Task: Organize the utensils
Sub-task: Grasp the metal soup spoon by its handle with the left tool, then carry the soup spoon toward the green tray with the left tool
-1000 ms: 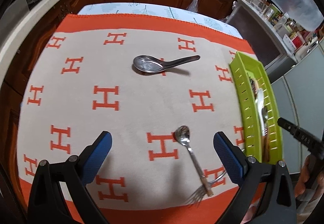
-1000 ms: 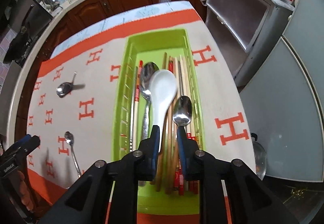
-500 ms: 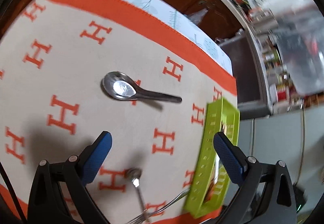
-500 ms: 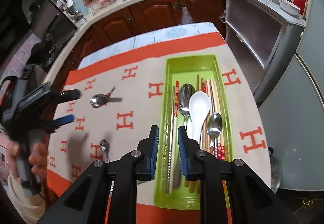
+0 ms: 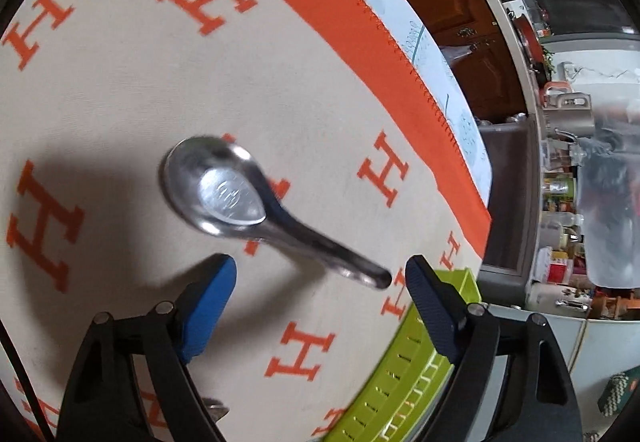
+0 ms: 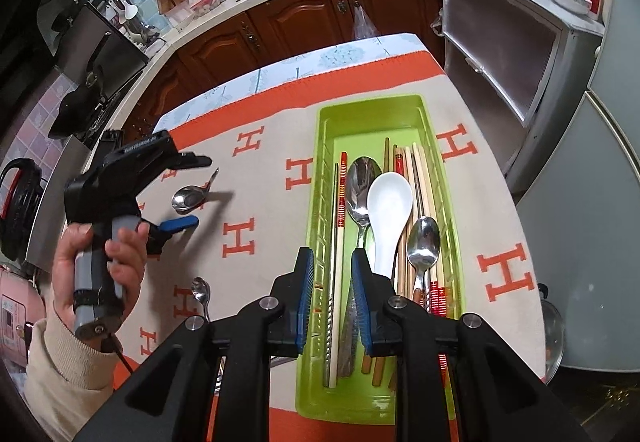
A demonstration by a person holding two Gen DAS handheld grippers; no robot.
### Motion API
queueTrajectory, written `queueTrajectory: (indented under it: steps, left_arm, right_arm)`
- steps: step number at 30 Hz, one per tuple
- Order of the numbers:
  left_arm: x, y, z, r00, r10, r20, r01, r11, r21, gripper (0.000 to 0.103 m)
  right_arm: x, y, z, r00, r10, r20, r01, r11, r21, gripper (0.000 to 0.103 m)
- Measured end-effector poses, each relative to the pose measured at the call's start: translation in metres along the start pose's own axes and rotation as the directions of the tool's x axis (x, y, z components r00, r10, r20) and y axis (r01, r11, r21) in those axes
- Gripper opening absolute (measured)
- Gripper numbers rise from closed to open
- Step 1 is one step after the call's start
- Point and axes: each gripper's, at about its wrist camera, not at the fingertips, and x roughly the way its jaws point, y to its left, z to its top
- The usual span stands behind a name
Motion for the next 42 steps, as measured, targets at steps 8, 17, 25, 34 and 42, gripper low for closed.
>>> queueTrajectory:
  steps: [8,17,25,34,42]
  left_arm:
    - [0.020,-0.048,0.003,0.923,0.367,0.116,-0.384,0.899,0.210,0.042]
    - [0.015,-0.038,-0.004,0.919,0.383,0.095,-0.391,0.848,0.358,0.006]
    - [0.004,-0.012,-0.016,0.970,0.241,0.018,-0.227,0.884,0.409,0.000]
    - [-0.034,-0.007,-0.053,0.980,0.197,0.036,-0.188,0.843,0.503,0.000]
    - [-0.048,0.031,-0.076,0.962,0.272,0.024,-0.241,0.805,0.543,0.000]
  right_arm:
    - [0.014,-0.003,-0.003,1.000,-0.008,-0.020,0.008,1.000,-0.004,0.019]
    - [0.019,-0.005,-0.007,1.000,-0.013,-0.022,0.013,1.000,-0.009,0.019]
    - [0.026,-0.002,-0.010,0.999,-0.011,-0.032,0.011,1.000,-0.011,0.019]
    - [0.025,-0.002,-0.016,0.999,0.011,-0.045,-0.011,1.000,0.004,0.020]
    - [0.015,0.032,-0.023,0.998,0.059,-0.037,-0.062,0.995,-0.082,0.020]
